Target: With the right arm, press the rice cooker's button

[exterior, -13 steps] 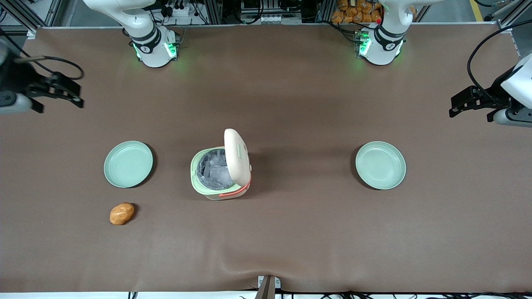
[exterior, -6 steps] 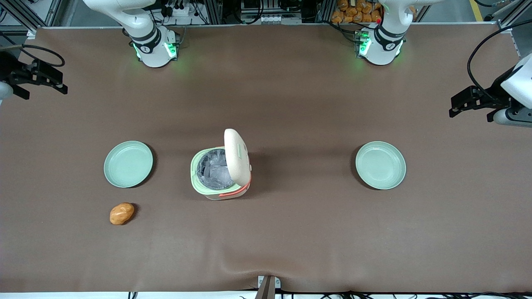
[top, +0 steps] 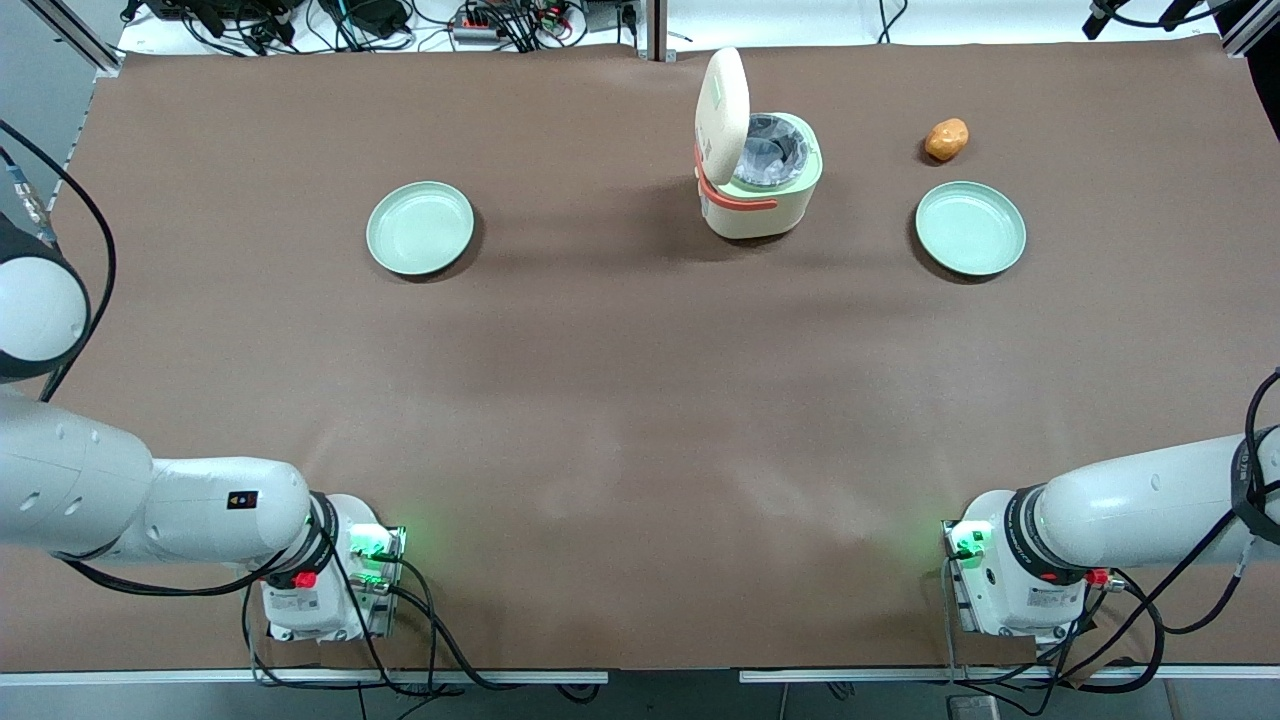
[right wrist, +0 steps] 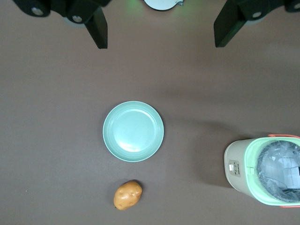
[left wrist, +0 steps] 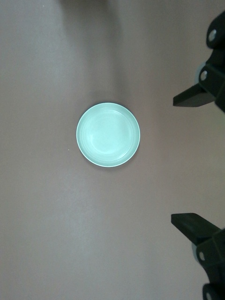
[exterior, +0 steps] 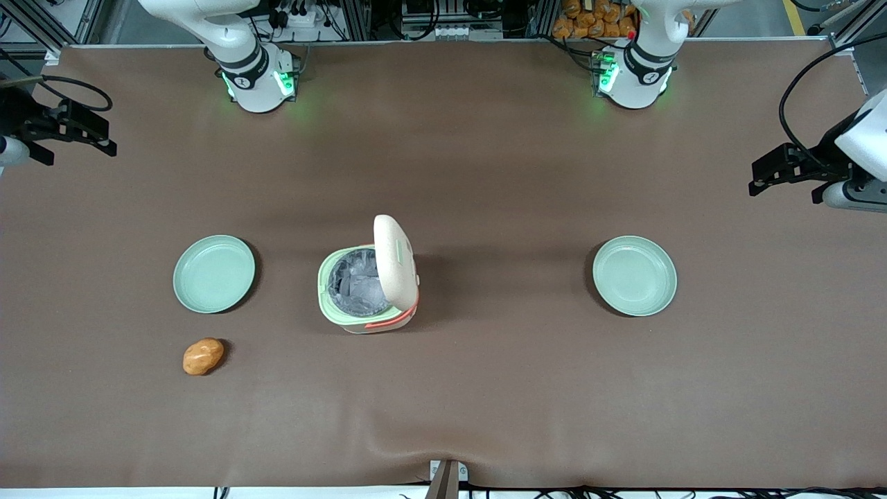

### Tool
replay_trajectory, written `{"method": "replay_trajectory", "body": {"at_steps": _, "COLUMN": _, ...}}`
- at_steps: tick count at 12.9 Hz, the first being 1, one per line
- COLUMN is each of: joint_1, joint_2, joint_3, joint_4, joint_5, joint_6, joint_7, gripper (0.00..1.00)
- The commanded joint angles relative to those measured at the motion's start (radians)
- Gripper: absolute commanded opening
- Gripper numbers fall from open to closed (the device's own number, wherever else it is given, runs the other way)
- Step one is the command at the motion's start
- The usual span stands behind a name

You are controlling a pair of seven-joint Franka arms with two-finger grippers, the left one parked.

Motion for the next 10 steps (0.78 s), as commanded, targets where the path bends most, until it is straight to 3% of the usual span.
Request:
{"method": "replay_trajectory", "body": {"at_steps": 1, "joint_1": 0.002, "joint_2": -0.02, "joint_3": -0.001, "joint_4": -0.069, "joint_5": -0.008, "joint_6": 0.05, "joint_7": -0.012, "gripper": 1.0}}
{"method": "replay_trajectory", "body": {"at_steps": 10, "joint_1": 0.002, "joint_2": -0.006, "joint_3": -0.004, "joint_4": -0.022, "joint_5": -0.002, "joint_6": 0.038, "joint_7": -0.035, "gripper": 1.0}}
